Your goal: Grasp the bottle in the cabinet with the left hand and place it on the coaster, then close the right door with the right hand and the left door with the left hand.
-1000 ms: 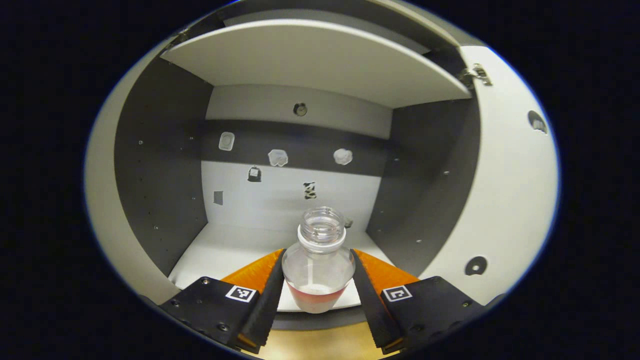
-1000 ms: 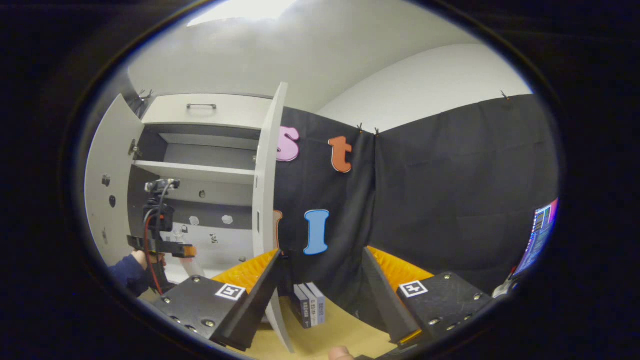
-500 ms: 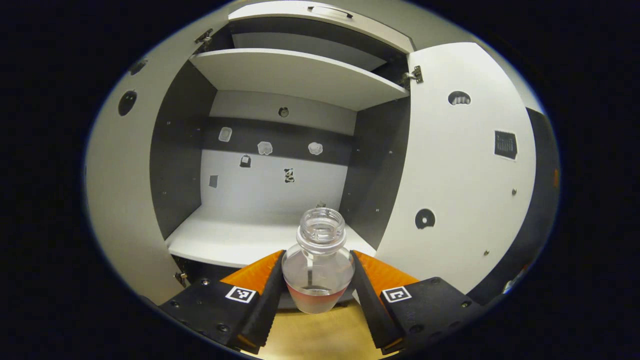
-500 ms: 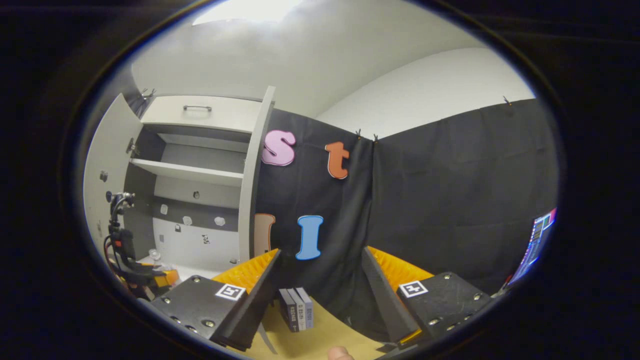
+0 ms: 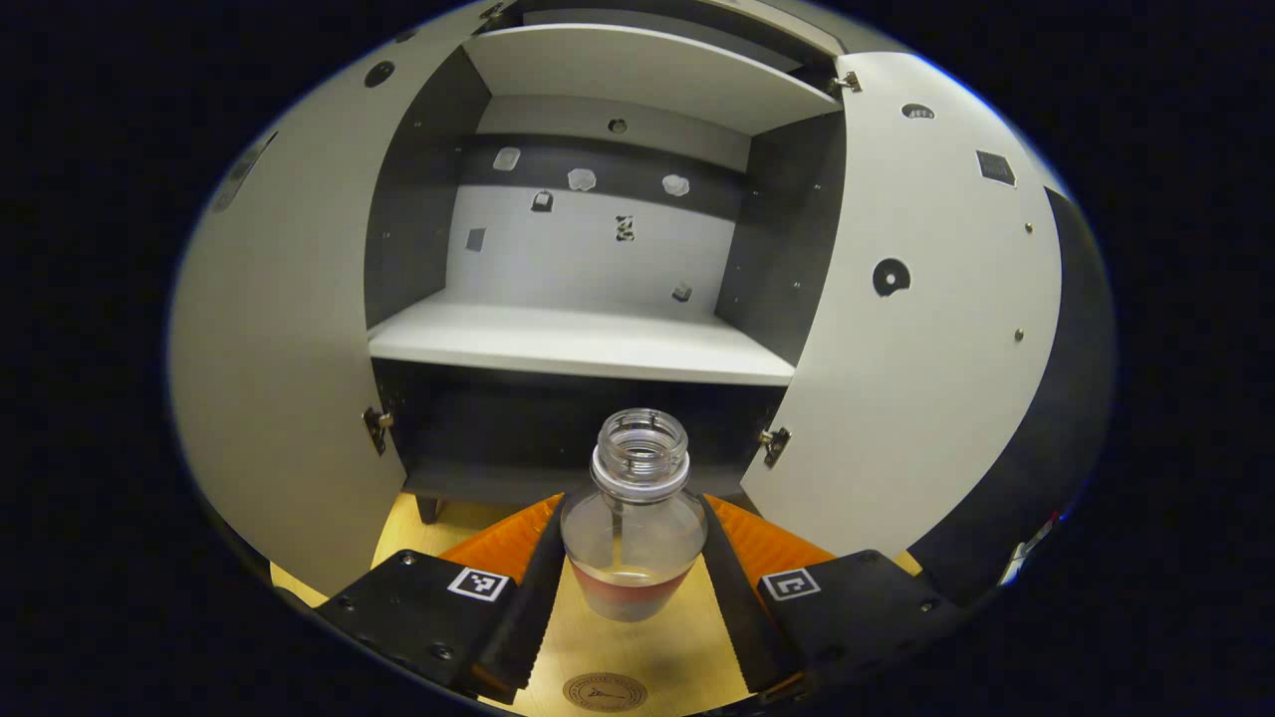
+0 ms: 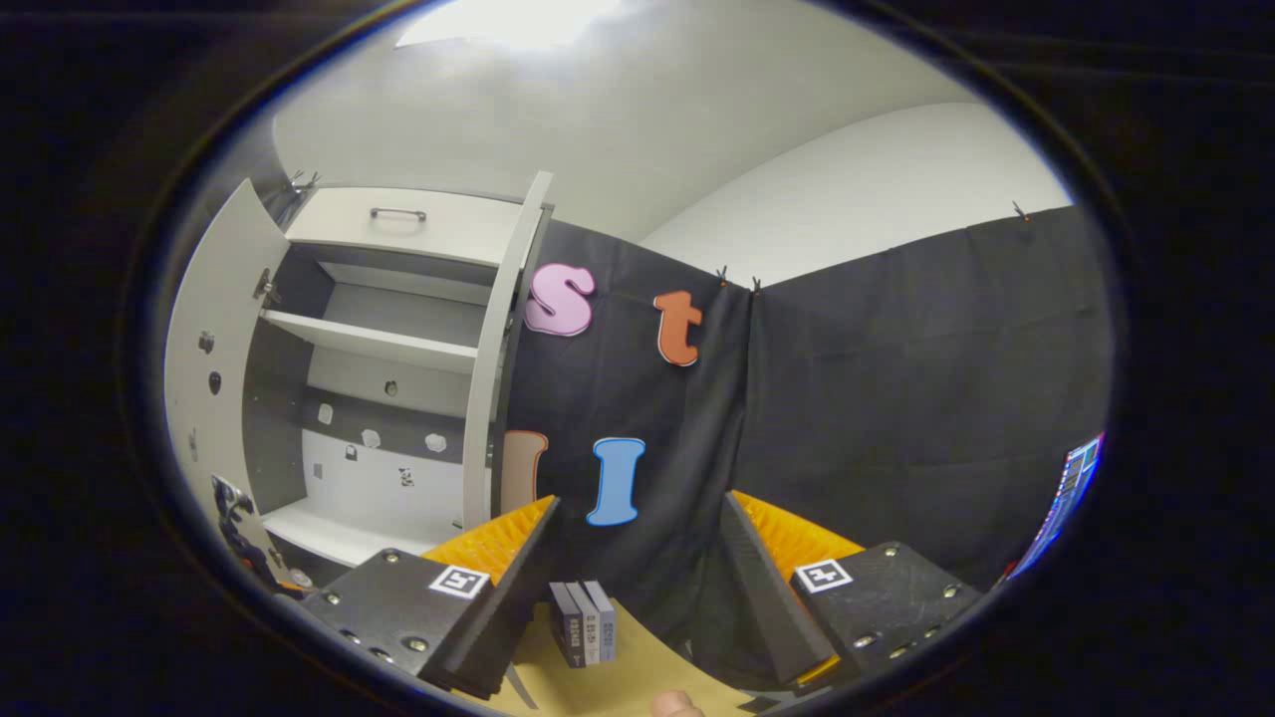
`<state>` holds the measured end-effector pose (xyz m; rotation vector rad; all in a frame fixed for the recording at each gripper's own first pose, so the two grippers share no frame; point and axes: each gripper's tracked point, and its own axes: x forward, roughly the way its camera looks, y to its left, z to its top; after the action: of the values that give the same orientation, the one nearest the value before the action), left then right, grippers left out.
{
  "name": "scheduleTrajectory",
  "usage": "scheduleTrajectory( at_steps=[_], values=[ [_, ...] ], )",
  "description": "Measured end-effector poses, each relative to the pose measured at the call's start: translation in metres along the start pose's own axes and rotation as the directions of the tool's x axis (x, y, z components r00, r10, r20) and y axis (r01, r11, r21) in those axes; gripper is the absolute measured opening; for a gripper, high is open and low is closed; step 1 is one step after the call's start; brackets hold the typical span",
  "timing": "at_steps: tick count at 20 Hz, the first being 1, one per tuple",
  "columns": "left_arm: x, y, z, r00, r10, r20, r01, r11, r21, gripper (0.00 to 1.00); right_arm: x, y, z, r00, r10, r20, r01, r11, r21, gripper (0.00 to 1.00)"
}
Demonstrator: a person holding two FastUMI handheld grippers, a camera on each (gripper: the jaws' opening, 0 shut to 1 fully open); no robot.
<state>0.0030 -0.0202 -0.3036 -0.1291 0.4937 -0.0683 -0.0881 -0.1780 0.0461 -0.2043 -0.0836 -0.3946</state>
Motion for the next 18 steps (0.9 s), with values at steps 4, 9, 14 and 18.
scheduleTrajectory(
  at_steps=[4,9,14,18],
  values=[
    [0.0,0.011,-0.035,0.999,0.022,-0.043,-0.023,1.0,-0.012,0.77,0.001,-0.001,-0.001,1.0,0.004,-0.002,-0.004,1.0,0.003,0.96],
    [-0.002,0.022,-0.068,0.995,0.033,-0.091,-0.037,0.998,-0.047,0.78,-0.001,-0.002,-0.002,1.0,0.009,-0.004,-0.009,1.0,-0.004,0.96],
    [-0.005,0.02,-0.09,0.994,-0.012,-0.104,0.007,0.999,-0.047,0.78,-0.001,0.001,0.001,1.0,0.022,0.004,-0.022,1.0,-0.011,0.94],
    [-0.006,0.012,-0.119,0.986,-0.056,-0.159,0.044,0.996,-0.077,0.78,0.0,0.005,-0.001,1.0,0.03,0.004,-0.03,0.999,-0.018,0.96]
  ],
)
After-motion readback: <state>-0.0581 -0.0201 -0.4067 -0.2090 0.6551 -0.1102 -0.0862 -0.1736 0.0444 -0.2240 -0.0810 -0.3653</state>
